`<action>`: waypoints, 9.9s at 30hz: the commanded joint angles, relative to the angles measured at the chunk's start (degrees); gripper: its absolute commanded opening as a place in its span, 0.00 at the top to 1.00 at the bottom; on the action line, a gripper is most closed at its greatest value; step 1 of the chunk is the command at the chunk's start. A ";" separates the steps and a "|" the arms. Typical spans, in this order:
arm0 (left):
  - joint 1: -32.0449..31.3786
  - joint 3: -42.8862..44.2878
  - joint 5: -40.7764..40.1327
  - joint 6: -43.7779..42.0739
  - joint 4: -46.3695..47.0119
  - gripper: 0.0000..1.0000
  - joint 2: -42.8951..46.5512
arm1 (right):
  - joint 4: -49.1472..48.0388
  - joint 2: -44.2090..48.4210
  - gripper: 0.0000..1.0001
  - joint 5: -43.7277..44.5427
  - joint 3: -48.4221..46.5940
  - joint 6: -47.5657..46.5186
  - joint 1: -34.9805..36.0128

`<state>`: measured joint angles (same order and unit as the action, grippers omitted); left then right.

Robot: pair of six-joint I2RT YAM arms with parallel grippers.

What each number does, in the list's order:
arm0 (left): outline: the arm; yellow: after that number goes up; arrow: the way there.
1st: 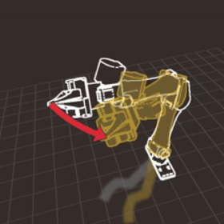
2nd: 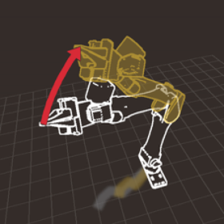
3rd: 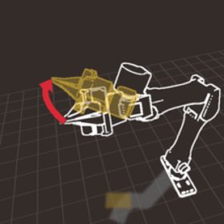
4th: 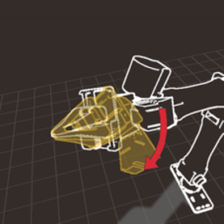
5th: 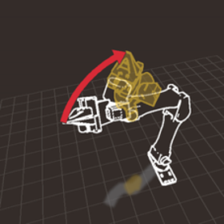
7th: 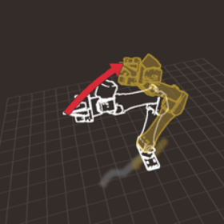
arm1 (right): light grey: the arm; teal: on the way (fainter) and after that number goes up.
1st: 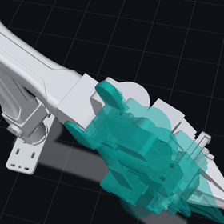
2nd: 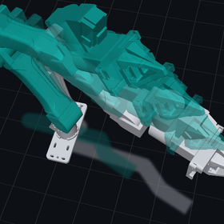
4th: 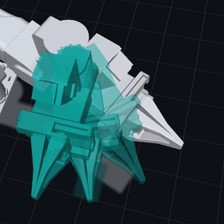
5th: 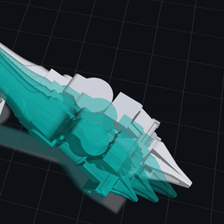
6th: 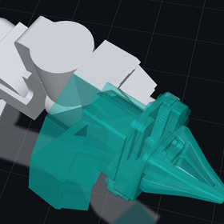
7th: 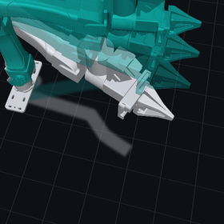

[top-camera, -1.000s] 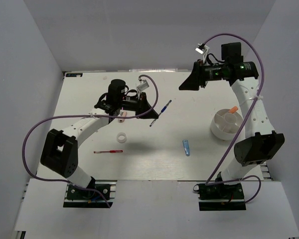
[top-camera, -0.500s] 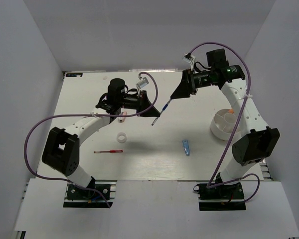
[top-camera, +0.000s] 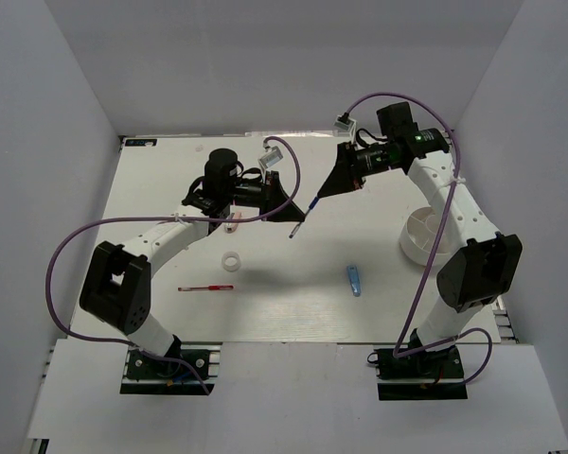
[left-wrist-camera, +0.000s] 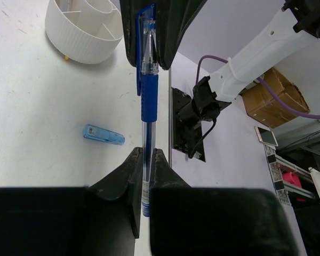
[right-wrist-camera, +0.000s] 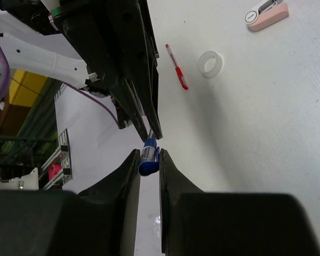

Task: Sort the stationery into containers
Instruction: Pass the stationery from the left arm to the right, then place the stationery into the container, then grab a piece of stationery with the left arm, then pass the stationery from the left arm to the right, then place the stationery into the container, then grab a piece of stationery with the left arm

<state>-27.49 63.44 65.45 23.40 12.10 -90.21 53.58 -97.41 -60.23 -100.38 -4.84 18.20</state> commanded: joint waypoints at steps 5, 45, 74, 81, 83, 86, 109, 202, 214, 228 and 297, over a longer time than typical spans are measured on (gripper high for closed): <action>0.15 0.98 0.20 -0.90 0.21 1.00 1.88 | -1.64 0.55 1.00 -0.86 -0.96 0.62 0.26; 14.39 4.24 -19.48 -16.10 -31.78 0.02 5.57 | 10.04 16.11 1.00 46.08 1.60 -31.28 -31.20; 19.66 6.97 -22.35 -71.67 -75.80 0.10 6.10 | 7.41 14.26 0.75 39.75 11.53 -30.67 -35.86; 19.66 -4.10 -35.19 -86.06 -79.35 0.17 12.86 | 10.57 12.51 0.52 38.17 4.33 -28.82 -35.69; 19.05 -8.06 -38.10 -87.81 -78.46 0.16 15.67 | 11.19 12.15 0.50 38.08 3.26 -28.73 -35.69; 19.05 -10.61 -40.93 -88.52 -76.70 0.17 17.09 | 12.25 11.80 0.50 36.94 0.37 -28.29 -35.51; 19.05 -36.19 -45.86 -86.15 -44.71 0.72 21.31 | 16.30 10.04 0.50 28.50 -8.96 -23.20 -34.90; 11.75 6.00 -17.20 -19.88 -36.18 0.02 5.66 | 6.27 16.81 1.00 42.65 3.70 -27.50 -36.91; 8.60 9.51 -16.75 -29.89 -41.53 0.02 1.63 | 6.19 15.05 1.00 37.91 9.85 -28.21 -39.20; 9.64 2.21 -50.17 -16.97 -43.03 0.06 0.75 | 3.72 14.53 0.85 37.20 13.72 -27.94 -39.03; -29.73 37.68 -35.48 -102.60 -68.97 0.70 -41.19 | 13.12 13.56 0.38 14.53 -6.14 -13.96 -39.03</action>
<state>-57.12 109.06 34.92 -82.87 -58.50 -133.62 65.12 -85.17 -43.20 -105.19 -17.39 -20.67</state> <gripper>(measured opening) 0.394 0.616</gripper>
